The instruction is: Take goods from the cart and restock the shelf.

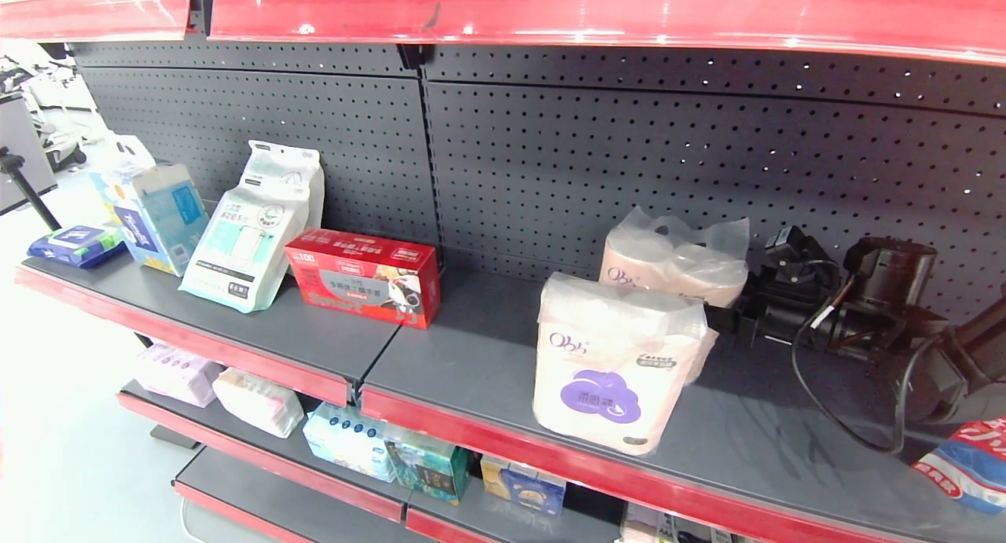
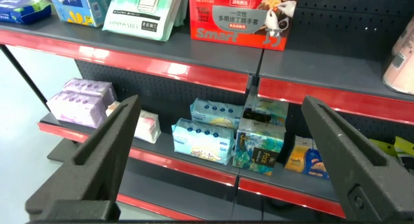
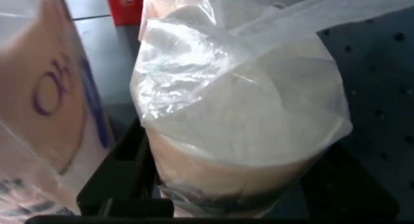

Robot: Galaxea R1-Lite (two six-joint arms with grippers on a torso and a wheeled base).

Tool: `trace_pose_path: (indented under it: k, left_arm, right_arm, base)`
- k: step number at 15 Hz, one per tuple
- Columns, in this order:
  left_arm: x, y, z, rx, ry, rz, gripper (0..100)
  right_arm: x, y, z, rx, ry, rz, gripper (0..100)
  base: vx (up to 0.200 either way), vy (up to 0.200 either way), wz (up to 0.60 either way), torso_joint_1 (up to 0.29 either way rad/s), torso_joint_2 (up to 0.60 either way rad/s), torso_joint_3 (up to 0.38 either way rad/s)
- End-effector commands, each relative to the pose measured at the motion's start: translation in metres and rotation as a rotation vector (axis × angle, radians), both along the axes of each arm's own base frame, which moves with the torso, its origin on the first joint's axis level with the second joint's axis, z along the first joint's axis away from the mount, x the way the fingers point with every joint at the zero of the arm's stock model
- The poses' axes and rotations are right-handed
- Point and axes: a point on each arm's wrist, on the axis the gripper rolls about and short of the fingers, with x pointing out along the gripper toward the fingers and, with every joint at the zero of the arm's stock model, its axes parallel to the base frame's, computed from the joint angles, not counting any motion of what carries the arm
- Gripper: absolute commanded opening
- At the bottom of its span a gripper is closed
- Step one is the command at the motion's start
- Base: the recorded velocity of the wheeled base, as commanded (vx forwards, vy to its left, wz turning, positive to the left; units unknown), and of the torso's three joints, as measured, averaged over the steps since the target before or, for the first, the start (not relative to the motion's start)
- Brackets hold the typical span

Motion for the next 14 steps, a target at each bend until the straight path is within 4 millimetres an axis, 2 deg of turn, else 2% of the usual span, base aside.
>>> trace_pose_path:
  k: [1, 4, 8, 14]
  left_arm:
    - [0.0001, 0.0, 0.0001, 0.0, 0.001, 0.0, 100]
    - [0.0001, 0.0, 0.0001, 0.0, 0.001, 0.0, 100]
    - [0.0001, 0.0, 0.0001, 0.0, 0.001, 0.0, 100]
    - [0.0001, 0.0, 0.0001, 0.0, 0.001, 0.0, 100]
  right_arm:
    - [-0.0005, -0.0015, 0.0018, 0.0, -0.007, 0.0, 0]
    - [-0.001, 0.0018, 0.003, 0.001, -0.013, 0.019, 0]
    - [-0.0035, 0.0057, 0.003, 0.027, -0.014, 0.15, 0]
    - [-0.0034, 0.0051, 0.0015, 0.026, -0.008, 0.144, 0]
  base:
    - [0.0, 0.0, 0.0, 0.0, 0.0, 0.0]
    - [0.0, 0.0, 0.0, 0.0, 0.0, 0.0]
    - [0.0, 0.0, 0.0, 0.0, 0.0, 0.0]
    - [0.0, 0.0, 0.0, 0.0, 0.0, 0.0]
